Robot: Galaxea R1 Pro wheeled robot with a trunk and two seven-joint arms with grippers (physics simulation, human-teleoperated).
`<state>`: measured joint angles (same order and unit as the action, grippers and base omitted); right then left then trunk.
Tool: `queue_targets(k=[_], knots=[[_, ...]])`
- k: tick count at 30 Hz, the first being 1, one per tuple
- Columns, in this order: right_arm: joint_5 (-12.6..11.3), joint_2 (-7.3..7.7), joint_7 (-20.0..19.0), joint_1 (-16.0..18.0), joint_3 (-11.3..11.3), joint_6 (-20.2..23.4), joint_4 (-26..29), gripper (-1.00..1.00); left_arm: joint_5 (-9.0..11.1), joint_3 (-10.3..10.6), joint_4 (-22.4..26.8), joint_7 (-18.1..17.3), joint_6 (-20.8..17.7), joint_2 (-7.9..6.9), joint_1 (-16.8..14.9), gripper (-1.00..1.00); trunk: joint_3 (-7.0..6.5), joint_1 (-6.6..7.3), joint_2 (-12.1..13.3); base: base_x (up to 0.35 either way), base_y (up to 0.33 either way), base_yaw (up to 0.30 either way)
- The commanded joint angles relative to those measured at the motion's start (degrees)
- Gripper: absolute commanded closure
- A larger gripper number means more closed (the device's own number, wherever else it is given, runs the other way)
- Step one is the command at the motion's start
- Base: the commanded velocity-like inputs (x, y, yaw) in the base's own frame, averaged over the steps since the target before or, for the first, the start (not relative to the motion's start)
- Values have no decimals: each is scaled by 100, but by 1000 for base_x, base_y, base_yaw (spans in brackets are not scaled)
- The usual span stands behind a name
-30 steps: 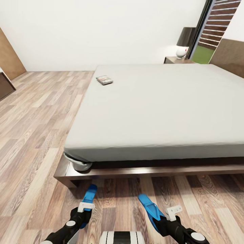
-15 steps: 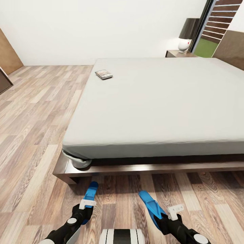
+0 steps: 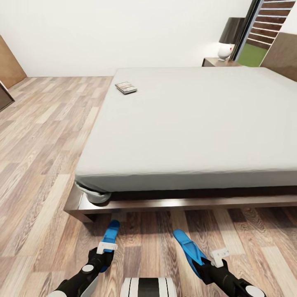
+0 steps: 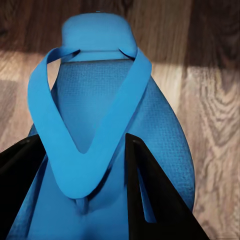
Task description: In the bedroom, move the book from the bed onto either nightstand, and place the two sandals side by side next to the bed.
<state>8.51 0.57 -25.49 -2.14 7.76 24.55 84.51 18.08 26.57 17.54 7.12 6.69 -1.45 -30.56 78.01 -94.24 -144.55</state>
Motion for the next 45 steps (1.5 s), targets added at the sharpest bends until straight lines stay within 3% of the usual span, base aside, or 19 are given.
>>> queue_targets(k=[1,5,45], knots=[[54,-2,-44,-1,9,9,9,100,44,50,5,35,15,-4,-3,100,26,-2,-3,0,0,0],[54,-5,-43,-1,14,-15,5,100,42,50,6,35,16,-4,-3,100,114,-12,-8,0,0,0],[52,-8,-56,-5,17,-39,6,100,37,68,171,79,33,5,-47,100,114,-12,-8,20,12,0]])
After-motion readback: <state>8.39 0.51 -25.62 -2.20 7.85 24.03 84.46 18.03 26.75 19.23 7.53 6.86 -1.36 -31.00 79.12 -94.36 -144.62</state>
